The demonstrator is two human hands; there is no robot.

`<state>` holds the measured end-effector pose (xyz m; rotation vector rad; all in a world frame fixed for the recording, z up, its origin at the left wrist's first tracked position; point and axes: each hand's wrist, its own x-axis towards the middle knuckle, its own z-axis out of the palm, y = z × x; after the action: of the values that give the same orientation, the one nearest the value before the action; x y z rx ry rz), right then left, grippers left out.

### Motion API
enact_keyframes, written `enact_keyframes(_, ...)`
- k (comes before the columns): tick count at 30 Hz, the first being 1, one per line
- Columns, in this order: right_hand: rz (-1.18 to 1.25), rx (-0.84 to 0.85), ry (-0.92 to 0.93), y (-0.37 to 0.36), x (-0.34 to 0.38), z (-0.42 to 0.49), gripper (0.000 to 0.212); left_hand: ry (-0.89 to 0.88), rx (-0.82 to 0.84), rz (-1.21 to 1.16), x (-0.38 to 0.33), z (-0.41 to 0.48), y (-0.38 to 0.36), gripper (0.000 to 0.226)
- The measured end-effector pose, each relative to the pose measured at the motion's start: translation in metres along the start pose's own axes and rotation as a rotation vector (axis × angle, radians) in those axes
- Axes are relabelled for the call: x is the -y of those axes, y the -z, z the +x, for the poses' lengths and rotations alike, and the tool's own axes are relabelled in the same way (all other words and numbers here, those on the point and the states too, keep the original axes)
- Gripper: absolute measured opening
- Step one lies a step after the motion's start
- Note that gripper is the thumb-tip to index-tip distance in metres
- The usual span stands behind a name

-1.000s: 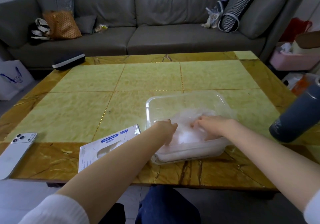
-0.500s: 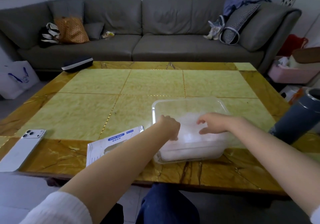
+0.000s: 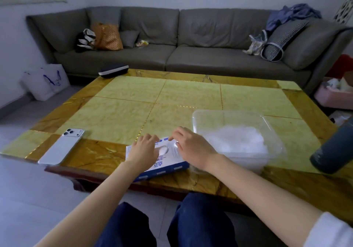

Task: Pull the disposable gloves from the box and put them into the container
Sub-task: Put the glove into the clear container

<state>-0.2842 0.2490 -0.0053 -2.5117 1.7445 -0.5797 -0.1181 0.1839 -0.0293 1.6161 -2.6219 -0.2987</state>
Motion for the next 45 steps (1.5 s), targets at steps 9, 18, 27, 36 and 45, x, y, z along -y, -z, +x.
enact_keyframes(9, -0.031, 0.314, -0.158, -0.061, 0.027, 0.028, 0.035, 0.063, 0.1, -0.115, 0.037, -0.026, -0.028, 0.055)
enact_keyframes(18, -0.331, 0.371, -0.125, -0.078, 0.022, 0.053, 0.02, 0.06, 0.034, -0.142, 0.042, -0.028, -0.045, 0.056)
enact_keyframes(27, -0.359, 0.384, -0.133, -0.083, 0.026, 0.068, 0.021, 0.061, 0.026, -0.179, 0.046, -0.025, -0.048, 0.068)
enact_keyframes(36, 0.003, 0.152, -0.262, -0.064, 0.024, 0.052, 0.006, 0.068, 0.029, -0.183, 0.048, -0.023, -0.048, 0.073)
enact_keyframes(45, 0.001, -0.24, -0.405, 0.008, 0.013, 0.076, 0.012, 0.061, 0.039, -0.194, 0.048, -0.023, -0.046, 0.074)
